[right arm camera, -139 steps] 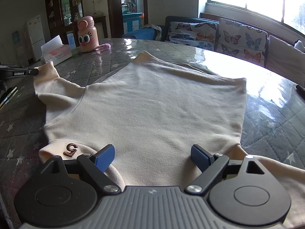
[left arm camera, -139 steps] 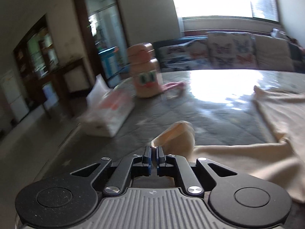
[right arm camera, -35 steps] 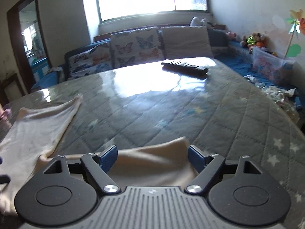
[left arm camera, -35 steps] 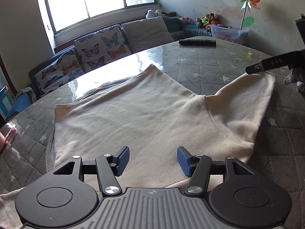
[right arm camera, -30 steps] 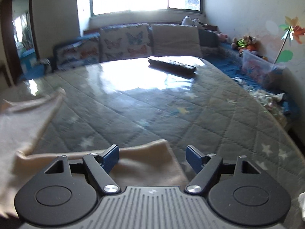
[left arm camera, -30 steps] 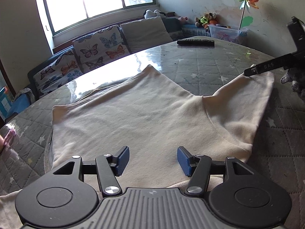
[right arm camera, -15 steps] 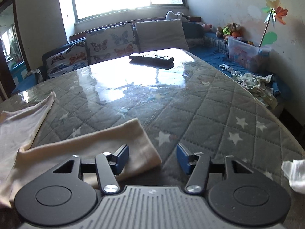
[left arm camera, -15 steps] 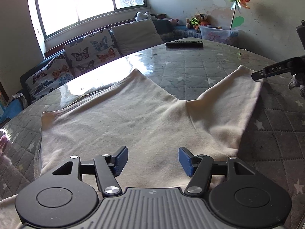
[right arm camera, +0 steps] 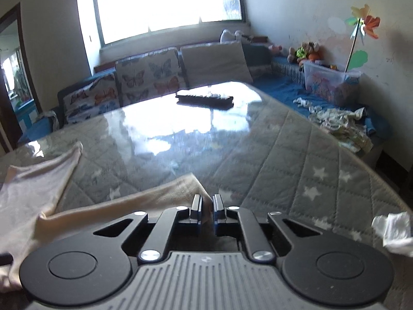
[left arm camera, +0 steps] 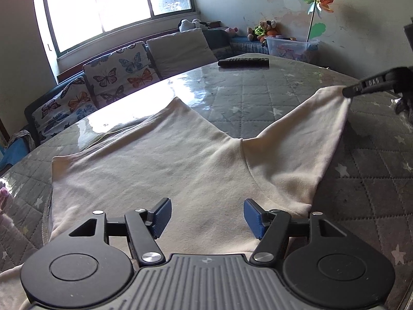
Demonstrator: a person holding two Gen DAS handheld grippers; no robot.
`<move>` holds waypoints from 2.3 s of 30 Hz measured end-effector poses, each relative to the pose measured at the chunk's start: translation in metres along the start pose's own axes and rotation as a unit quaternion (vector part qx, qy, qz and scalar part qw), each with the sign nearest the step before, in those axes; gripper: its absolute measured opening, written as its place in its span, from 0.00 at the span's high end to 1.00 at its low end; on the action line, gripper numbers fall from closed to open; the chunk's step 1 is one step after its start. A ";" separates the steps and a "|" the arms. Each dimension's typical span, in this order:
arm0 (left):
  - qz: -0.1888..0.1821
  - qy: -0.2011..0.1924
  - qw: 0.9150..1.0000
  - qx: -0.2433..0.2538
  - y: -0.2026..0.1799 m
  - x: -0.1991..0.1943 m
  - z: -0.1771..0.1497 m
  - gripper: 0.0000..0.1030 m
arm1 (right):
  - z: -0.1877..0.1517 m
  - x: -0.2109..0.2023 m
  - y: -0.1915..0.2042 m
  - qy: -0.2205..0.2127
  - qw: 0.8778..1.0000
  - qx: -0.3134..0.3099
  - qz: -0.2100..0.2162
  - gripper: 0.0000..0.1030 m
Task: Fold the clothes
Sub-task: 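Grasp the sleeve end with the right gripper and lift it, then lay the held sleeve across the shirt back with the right gripper, release, then move the open left gripper to the other sleeve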
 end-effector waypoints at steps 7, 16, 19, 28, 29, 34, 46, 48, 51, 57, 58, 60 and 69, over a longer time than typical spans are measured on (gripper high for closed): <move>-0.006 -0.005 1.000 0.013 -0.009 0.001 -0.001 0.35 | 0.013 -0.010 0.011 -0.013 1.000 -0.018 0.006 0.94; -0.018 -0.020 0.999 0.024 -0.019 -0.002 -0.002 0.35 | 0.049 -0.051 0.050 -0.060 0.995 -0.072 0.024 0.94; -0.017 -0.026 0.999 0.031 -0.022 -0.002 -0.004 0.35 | 0.063 -0.064 0.072 -0.076 0.991 -0.102 0.030 0.94; -0.025 -0.034 0.999 0.025 -0.018 -0.001 -0.007 0.33 | 0.088 -0.091 0.137 -0.108 0.978 -0.169 0.051 0.94; -0.026 -0.035 0.999 0.022 -0.016 -0.002 -0.008 0.33 | 0.089 -0.095 0.146 -0.111 0.976 -0.180 0.055 0.94; -0.032 -0.043 0.999 0.004 -0.001 -0.014 -0.016 0.32 | 0.091 -0.114 0.198 -0.124 0.962 -0.229 0.085 0.94; 0.028 -0.058 0.993 -0.096 0.075 -0.065 -0.072 0.29 | 0.039 -0.110 0.330 -0.080 0.917 -0.342 0.190 0.94; 0.040 -0.054 0.991 -0.116 0.088 -0.069 -0.084 0.29 | 0.023 -0.102 0.347 -0.062 0.908 -0.361 0.205 0.94; 0.054 -0.049 0.988 -0.138 0.101 -0.075 -0.098 0.29 | 0.000 -0.090 0.362 -0.027 0.894 -0.386 0.226 0.94; 0.074 -0.050 0.983 -0.160 0.115 -0.089 -0.111 0.29 | -0.028 -0.090 0.363 0.011 0.876 -0.410 0.253 0.90; 0.075 -0.051 0.982 -0.163 0.116 -0.090 -0.112 0.29 | -0.028 -0.091 0.359 0.012 0.876 -0.411 0.253 0.89; 0.077 -0.053 0.981 -0.169 0.118 -0.092 -0.112 0.29 | -0.026 -0.093 0.350 0.014 0.878 -0.409 0.249 0.88; 0.061 -0.055 0.985 -0.155 0.105 -0.082 -0.095 0.30 | -0.036 -0.041 0.271 0.085 0.917 -0.346 0.177 0.85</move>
Point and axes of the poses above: each gripper's, at about its wrist camera, not at the fingertips, and x roughly the way its jaws point, y to its left, z to its top, the point moved 3 cm from there along x, roughly the way its jaws point, and after that the axes turned 11 degrees about y, right-handed, at the moved point
